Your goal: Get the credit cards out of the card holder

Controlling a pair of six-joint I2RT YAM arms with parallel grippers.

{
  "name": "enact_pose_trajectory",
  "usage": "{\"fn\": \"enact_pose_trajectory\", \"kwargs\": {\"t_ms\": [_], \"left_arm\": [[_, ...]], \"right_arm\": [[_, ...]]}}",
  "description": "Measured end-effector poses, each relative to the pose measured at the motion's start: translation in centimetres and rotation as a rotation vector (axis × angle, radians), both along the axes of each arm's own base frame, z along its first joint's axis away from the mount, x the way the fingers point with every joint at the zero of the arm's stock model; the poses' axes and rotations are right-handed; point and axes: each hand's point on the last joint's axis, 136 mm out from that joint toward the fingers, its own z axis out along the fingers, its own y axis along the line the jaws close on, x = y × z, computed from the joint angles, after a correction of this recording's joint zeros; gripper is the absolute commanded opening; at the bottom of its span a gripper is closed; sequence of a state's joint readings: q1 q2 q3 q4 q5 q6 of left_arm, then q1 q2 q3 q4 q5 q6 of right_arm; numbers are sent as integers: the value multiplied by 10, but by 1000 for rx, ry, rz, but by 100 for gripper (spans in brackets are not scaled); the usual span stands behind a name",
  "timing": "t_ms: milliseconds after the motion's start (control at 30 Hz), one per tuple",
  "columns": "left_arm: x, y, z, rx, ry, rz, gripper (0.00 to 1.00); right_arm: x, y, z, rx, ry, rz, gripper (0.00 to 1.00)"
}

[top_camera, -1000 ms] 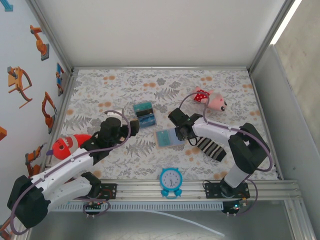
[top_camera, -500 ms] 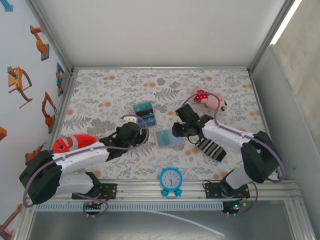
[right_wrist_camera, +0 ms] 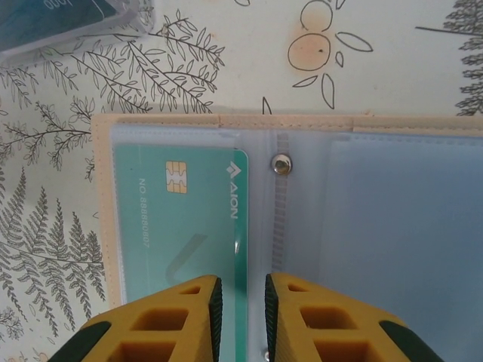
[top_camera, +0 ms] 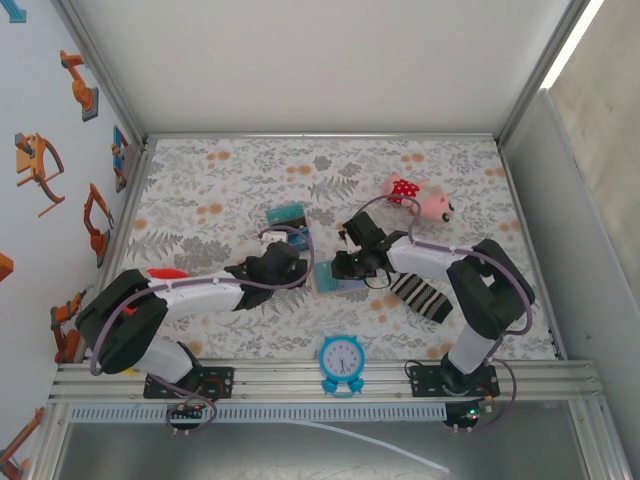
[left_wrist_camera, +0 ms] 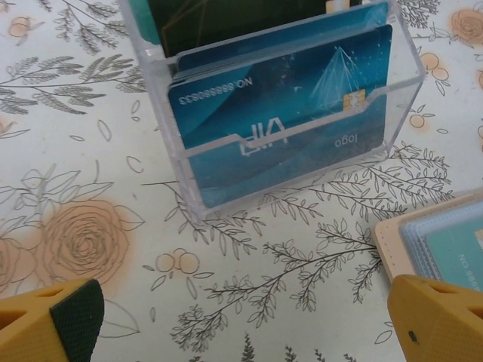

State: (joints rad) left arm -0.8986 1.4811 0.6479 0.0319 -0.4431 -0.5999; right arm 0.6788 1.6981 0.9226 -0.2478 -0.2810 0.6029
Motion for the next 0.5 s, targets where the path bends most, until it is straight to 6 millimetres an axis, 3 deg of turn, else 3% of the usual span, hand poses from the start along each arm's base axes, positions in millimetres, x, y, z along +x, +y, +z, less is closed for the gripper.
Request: {"fn": "enact_pose_trajectory", "kwargs": {"t_ms": [267, 500], "left_arm": [[1, -19, -9, 19, 16, -31, 97], [2, -24, -17, 35, 36, -30, 97]], "right_arm": [[3, 6, -4, 18, 9, 8, 21], [2, 8, -7, 27, 22, 10, 19]]}}
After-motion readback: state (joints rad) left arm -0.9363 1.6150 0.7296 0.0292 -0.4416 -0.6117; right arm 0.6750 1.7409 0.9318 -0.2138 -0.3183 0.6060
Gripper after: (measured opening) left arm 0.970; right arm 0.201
